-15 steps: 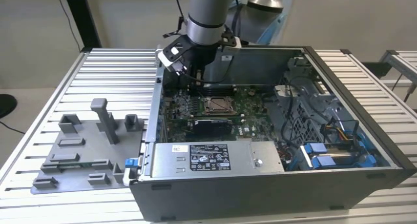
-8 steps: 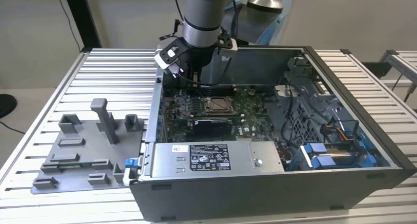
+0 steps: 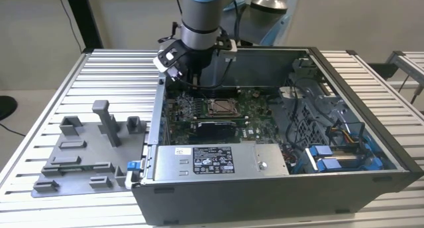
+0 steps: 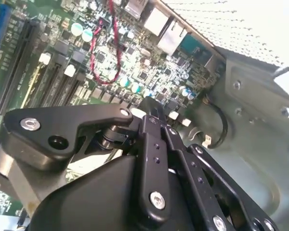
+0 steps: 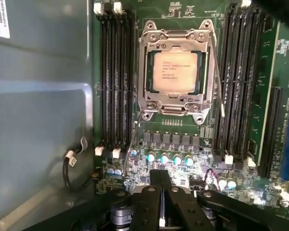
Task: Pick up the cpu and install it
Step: 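Place the cpu into insertion slot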
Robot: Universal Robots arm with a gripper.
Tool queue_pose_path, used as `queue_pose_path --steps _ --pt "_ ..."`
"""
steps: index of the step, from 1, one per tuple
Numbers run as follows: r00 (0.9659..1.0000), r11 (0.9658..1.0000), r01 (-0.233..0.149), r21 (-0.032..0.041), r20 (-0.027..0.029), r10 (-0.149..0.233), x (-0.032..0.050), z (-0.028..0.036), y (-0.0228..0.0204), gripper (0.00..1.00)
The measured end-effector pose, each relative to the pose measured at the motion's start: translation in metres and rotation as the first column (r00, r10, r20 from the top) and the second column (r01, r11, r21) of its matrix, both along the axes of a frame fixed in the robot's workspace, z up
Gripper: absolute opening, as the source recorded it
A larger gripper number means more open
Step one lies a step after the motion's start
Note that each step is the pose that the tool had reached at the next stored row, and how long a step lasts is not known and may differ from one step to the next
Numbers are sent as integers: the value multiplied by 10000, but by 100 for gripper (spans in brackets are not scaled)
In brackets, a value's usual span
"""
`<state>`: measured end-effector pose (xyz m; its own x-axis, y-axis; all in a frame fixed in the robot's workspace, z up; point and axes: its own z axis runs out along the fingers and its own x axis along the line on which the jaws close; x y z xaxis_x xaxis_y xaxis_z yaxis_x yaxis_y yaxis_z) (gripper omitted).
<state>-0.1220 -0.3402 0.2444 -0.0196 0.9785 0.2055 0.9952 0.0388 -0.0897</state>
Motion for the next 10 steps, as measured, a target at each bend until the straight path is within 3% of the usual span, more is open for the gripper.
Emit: queue_pose_path --steps 3,4,8,10 --pt "10000 9987 -1 517 33 0 -11 -4 5 0" --pt "10000 9984 -1 557 39 -1 -23 -5 5 0" --pt "10000 9983 -18 575 70 14 -92 -10 8 0" --pt "10000 9976 -52 695 76 47 -92 -16 13 0"
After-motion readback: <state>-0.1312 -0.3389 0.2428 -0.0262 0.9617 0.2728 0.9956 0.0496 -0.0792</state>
